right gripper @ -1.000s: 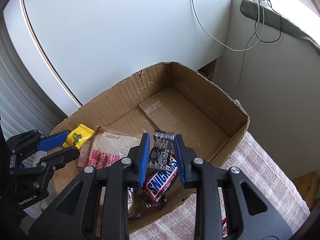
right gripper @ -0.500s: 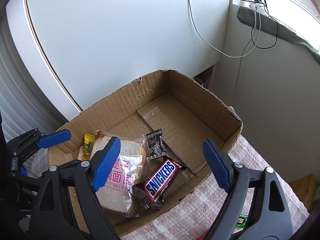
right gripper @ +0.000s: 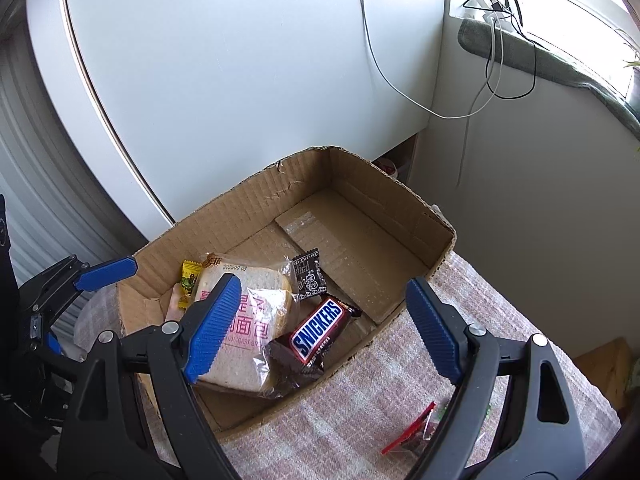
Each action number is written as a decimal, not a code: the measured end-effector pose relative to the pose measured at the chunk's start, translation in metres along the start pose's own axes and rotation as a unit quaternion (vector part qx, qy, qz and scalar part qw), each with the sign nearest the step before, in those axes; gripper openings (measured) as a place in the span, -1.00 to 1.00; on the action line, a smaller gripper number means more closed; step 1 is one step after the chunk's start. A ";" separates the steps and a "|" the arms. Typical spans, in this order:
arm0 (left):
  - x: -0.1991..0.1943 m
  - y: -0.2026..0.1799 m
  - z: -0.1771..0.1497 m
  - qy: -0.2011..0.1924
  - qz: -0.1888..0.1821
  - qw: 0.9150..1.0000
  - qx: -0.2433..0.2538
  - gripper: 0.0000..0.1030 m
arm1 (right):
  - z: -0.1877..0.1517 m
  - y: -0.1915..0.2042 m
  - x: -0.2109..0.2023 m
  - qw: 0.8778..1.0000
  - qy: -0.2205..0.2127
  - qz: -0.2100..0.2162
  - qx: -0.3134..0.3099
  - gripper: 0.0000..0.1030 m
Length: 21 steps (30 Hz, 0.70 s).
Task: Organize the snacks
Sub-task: 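Grasp the Snickers bar with the right tool while the left tool grasps a green candy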
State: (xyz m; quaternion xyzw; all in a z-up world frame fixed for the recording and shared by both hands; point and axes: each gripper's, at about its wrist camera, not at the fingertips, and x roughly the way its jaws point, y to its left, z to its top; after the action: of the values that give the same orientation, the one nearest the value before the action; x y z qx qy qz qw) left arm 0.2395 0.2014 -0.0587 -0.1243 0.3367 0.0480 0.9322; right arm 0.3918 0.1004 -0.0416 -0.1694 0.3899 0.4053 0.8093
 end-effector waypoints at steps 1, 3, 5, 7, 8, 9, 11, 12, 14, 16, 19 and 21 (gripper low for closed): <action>-0.003 -0.003 -0.001 -0.002 -0.001 1.000 0.002 0.50 | -0.003 -0.001 -0.006 1.000 -0.002 -0.002 0.001 0.68; -0.008 -0.007 -0.002 -0.005 -0.003 1.000 0.006 0.50 | -0.009 -0.005 -0.018 1.000 -0.005 -0.005 0.004 0.69; -0.013 -0.013 -0.002 -0.007 -0.006 1.000 0.008 0.50 | -0.018 -0.011 -0.030 1.000 -0.007 -0.008 0.007 0.69; -0.017 -0.020 -0.003 -0.009 -0.011 1.000 0.011 0.50 | -0.028 -0.016 -0.043 1.000 -0.009 -0.014 0.011 0.69; -0.019 -0.024 -0.004 -0.010 -0.014 1.000 0.014 0.50 | -0.033 -0.019 -0.049 1.000 -0.011 -0.016 0.012 0.69; -0.022 -0.029 -0.005 -0.011 -0.016 1.000 0.016 0.50 | -0.039 -0.022 -0.055 1.000 -0.011 -0.019 0.014 0.69; -0.025 -0.037 -0.007 -0.012 -0.023 0.999 0.021 0.50 | -0.050 -0.027 -0.067 0.999 -0.013 -0.028 0.016 0.69; -0.026 -0.041 -0.008 -0.012 -0.028 0.999 0.025 0.50 | -0.057 -0.030 -0.073 0.999 -0.014 -0.032 0.019 0.69; -0.027 -0.050 -0.010 -0.011 -0.035 0.999 0.033 0.50 | -0.070 -0.037 -0.084 0.999 -0.014 -0.036 0.030 0.69; -0.027 -0.059 -0.012 -0.008 -0.043 0.998 0.041 0.50 | -0.083 -0.044 -0.093 0.998 -0.013 -0.040 0.039 0.69; -0.025 -0.075 -0.017 -0.002 -0.055 0.997 0.052 0.50 | -0.106 -0.054 -0.105 0.997 -0.011 -0.049 0.050 0.69; -0.023 -0.084 -0.020 0.004 -0.064 0.996 0.058 0.49 | -0.122 -0.060 -0.110 0.997 -0.008 -0.054 0.058 0.69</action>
State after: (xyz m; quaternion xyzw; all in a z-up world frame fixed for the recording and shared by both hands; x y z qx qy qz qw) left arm 0.2236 0.1146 -0.0423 -0.0914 0.3342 -0.0314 0.9375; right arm 0.3382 -0.0664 -0.0375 -0.1396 0.3966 0.3388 0.8417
